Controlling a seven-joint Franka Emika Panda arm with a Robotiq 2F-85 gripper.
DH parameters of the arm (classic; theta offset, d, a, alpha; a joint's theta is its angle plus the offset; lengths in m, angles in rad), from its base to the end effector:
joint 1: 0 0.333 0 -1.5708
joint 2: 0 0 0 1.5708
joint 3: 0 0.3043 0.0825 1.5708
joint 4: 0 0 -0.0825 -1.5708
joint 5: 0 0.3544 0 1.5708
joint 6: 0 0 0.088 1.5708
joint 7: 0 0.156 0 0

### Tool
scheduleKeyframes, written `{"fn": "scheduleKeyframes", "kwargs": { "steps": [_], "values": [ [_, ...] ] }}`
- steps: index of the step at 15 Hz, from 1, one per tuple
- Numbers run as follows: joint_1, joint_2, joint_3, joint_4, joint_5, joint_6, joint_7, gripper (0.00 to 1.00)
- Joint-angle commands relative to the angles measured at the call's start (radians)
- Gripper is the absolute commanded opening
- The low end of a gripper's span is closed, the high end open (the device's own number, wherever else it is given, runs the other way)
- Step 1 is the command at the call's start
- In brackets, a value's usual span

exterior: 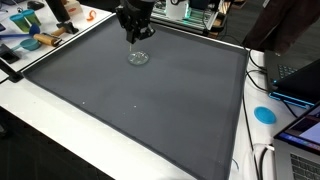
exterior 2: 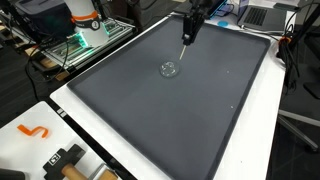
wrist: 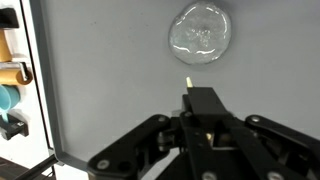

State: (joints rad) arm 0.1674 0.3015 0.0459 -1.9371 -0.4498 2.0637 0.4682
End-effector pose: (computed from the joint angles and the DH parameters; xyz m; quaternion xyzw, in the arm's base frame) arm 0.5600 0.0782 0.2825 0.9801 -0.0028 -0.0194 0.1977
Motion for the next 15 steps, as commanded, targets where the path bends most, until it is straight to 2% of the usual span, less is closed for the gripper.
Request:
{"fn": "scheduleKeyframes", "kwargs": {
  "steps": [1, 12, 15],
  "values": [
    [-0.051, -0.038, -0.008, -0.042, 0.116, 0.073, -0.109, 0.03],
    [-0.160, -0.059, -0.013, -0.091, 0.382, 0.216, -0.427, 0.03],
    [-0.197, -0.068, -0.006, -0.111, 0.486, 0.240, -0.544, 0.03]
  ]
}}
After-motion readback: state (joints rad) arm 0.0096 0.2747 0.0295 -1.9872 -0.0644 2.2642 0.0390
